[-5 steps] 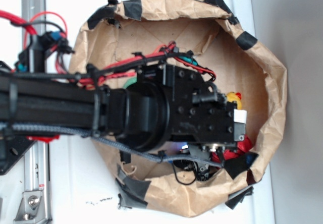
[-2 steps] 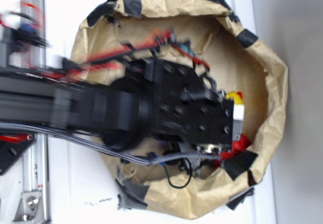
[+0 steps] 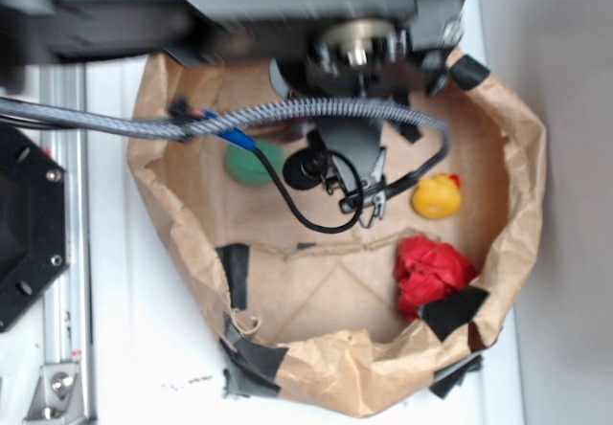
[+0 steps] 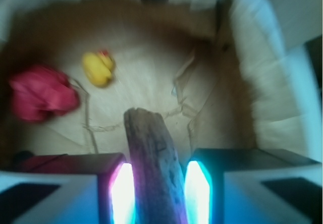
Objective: Grab the wood chip.
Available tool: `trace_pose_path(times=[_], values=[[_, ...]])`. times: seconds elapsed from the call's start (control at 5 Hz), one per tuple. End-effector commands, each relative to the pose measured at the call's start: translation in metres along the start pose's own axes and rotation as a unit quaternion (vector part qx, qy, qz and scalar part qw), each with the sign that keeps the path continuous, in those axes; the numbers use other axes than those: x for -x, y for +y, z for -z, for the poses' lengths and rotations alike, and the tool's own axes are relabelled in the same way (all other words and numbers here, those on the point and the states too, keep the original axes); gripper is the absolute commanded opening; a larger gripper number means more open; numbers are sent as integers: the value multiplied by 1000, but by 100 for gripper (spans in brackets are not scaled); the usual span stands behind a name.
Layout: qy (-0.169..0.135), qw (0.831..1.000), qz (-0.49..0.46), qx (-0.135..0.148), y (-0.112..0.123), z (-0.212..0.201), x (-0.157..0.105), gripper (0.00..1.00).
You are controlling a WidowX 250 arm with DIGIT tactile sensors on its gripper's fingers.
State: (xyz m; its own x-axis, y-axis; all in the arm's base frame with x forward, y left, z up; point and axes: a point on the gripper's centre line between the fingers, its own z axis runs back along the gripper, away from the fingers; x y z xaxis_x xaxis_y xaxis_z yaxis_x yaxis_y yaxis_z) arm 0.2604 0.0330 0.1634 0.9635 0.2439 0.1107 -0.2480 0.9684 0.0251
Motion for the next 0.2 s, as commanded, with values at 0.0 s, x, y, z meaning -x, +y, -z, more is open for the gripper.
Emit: trace_pose_path(times=[0.0], values=[[-38,999,4,-8,0,-24,-8,0]])
